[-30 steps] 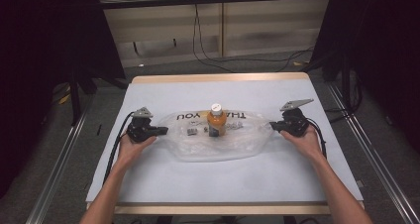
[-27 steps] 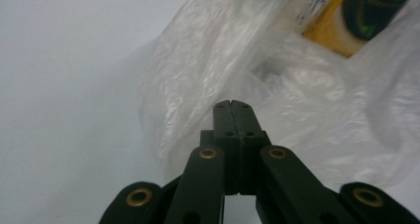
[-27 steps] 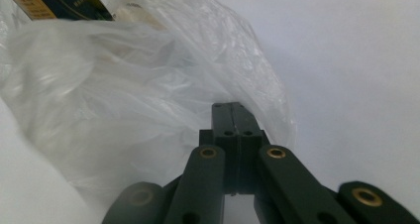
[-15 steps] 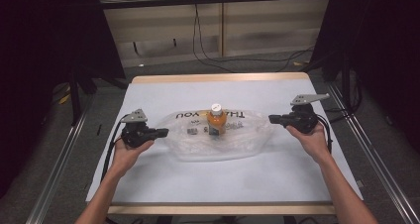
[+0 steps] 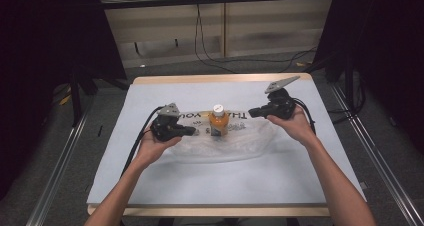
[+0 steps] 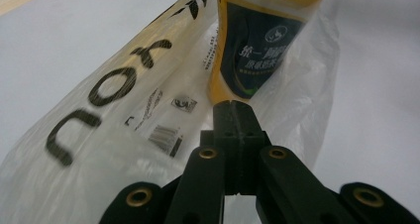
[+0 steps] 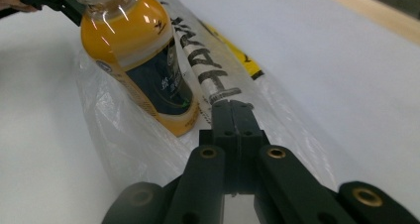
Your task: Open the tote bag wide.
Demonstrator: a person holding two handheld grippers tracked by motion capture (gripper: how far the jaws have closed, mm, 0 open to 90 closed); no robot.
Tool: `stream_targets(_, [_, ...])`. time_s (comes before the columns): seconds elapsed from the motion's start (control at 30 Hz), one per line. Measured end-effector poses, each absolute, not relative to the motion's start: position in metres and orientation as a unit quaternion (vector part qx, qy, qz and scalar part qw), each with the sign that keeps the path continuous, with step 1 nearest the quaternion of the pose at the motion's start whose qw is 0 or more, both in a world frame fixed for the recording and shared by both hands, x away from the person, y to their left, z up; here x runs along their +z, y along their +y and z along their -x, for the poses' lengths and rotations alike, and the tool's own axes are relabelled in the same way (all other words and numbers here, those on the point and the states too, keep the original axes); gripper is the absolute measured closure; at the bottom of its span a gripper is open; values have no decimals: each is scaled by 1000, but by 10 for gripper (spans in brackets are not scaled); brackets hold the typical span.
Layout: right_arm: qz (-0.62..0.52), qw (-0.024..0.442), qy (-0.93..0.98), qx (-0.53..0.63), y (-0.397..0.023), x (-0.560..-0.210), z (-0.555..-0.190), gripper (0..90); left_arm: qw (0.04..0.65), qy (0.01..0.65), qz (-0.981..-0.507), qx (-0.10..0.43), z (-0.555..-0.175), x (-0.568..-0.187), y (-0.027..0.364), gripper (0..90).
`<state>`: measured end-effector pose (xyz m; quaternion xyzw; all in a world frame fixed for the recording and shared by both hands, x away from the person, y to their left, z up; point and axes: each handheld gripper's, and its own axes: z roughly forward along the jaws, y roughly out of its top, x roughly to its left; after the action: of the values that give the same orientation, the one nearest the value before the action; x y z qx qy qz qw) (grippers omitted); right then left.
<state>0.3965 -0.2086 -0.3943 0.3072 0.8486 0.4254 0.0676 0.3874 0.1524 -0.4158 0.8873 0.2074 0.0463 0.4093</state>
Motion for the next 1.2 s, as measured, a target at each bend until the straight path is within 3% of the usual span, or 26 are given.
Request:
stream_targets(0.53, [-283,-7,899,335,-153,-437,-431,900,335,182,-924,16,-404,-440,108,900])
stream_targets(0.83, [-289,-11,904,316,-141,-458,-445,900,325,183,-928,-6,-391,-458,101,900])
stream_targets(1.2, [-333,-7,892,305,-125,-472,-469,900,326,136,-935,-23,-354,-469,99,900])
